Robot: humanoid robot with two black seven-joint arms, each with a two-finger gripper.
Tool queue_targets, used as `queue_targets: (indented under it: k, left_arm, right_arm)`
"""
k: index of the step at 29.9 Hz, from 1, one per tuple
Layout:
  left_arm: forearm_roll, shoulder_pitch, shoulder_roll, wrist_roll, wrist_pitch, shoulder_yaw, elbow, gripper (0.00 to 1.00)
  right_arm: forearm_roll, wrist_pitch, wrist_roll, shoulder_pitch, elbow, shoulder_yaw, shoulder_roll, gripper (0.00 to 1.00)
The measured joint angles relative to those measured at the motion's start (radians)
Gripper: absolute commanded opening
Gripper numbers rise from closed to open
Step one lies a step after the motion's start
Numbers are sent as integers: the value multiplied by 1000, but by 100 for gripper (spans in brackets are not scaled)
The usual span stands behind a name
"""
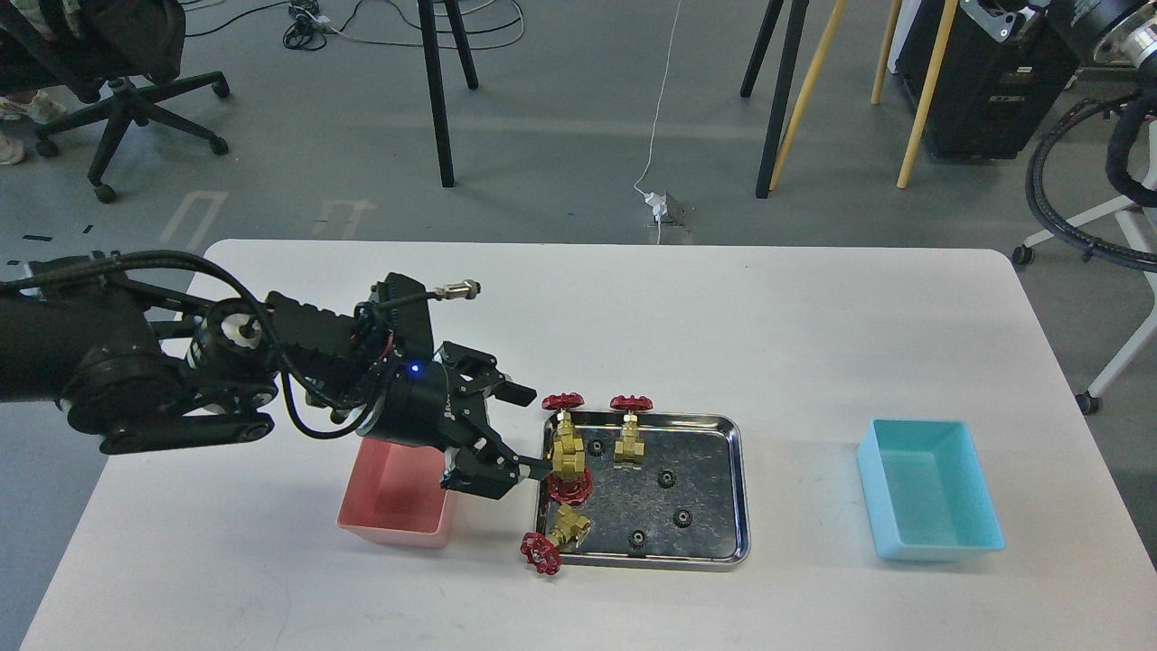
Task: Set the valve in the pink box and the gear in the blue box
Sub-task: 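Lower the left gripper and close it on the red-handled brass valve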
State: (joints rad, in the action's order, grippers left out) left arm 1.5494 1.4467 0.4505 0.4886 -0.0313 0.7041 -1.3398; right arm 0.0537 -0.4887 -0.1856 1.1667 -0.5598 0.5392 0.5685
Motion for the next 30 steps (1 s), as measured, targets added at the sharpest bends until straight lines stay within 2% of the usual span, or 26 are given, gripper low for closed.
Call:
queue_targets:
  k: [3, 7, 13, 19, 22, 30]
  left_arm:
    - [-6, 11, -58, 0, 95, 4, 24, 91]
    - [-8, 7, -102, 0, 129, 6, 65, 91]
    - [-9, -16, -121, 0, 125, 0, 148, 91]
    - [-24, -54, -129, 0, 117, -10, 163, 91]
    - [-41, -70, -145, 0, 98, -12, 173, 90]
    - [-52, -126, -211, 0, 48, -12, 290, 89]
  right_arm:
    - [0, 0, 0, 0, 0, -12, 0, 99]
    - [0, 0, 0, 0, 0, -17, 7, 99]
    - [0, 0, 0, -3, 0, -18, 14, 99]
    - [0, 0, 0, -15, 0, -18, 13, 99]
    - [0, 0, 0, -19, 0, -18, 13, 99]
    - [0, 0, 0, -28, -1, -19, 13, 99]
